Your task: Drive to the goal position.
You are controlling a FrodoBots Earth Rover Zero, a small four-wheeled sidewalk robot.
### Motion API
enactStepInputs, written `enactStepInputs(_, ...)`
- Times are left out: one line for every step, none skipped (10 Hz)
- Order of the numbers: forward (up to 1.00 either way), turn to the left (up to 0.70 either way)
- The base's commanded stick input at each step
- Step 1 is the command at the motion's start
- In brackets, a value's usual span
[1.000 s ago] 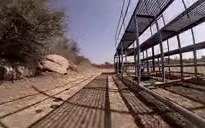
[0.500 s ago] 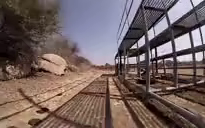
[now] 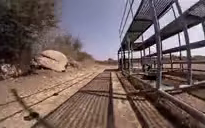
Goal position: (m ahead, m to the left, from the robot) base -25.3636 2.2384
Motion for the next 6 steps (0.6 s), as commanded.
enactStepInputs(0.04, 0.70)
enactStepInputs(0.04, 0.70)
enactStepInputs(0.04, 0.70)
enactStepInputs(0.04, 0.70)
enactStepInputs(0.04, 0.70)
enactStepInputs(0.04, 0.70)
